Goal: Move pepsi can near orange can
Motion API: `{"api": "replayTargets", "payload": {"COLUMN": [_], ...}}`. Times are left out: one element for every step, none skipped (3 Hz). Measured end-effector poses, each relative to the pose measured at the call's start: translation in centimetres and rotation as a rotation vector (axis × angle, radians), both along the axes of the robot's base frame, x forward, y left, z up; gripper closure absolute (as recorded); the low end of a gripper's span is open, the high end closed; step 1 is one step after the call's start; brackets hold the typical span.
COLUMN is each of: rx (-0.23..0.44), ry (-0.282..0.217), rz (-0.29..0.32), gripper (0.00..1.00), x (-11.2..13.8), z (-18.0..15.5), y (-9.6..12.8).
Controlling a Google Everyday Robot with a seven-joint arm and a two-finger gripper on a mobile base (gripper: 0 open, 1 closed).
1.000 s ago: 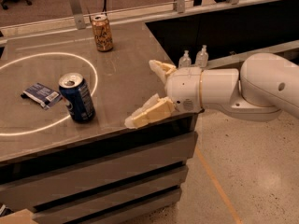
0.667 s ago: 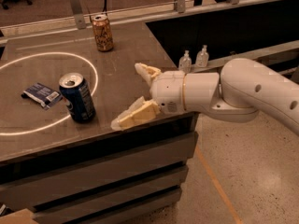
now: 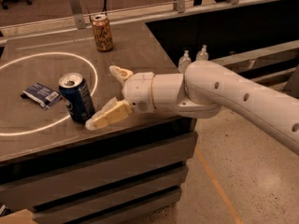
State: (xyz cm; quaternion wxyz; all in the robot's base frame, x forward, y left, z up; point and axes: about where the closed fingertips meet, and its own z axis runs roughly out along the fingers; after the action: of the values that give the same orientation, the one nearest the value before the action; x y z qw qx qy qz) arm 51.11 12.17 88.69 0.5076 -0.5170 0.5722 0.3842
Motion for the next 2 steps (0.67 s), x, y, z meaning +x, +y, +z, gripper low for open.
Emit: {"api": "replayTargets", "payload": {"rx": [0.024,0.048], "ry": [-0.007,-0.006], "rz": [0.053,0.089], "gripper": [0.00,0.20], "x": [0.4,0.1], "z": [-0.2,-0.3], "y": [3.3,5.4]}}
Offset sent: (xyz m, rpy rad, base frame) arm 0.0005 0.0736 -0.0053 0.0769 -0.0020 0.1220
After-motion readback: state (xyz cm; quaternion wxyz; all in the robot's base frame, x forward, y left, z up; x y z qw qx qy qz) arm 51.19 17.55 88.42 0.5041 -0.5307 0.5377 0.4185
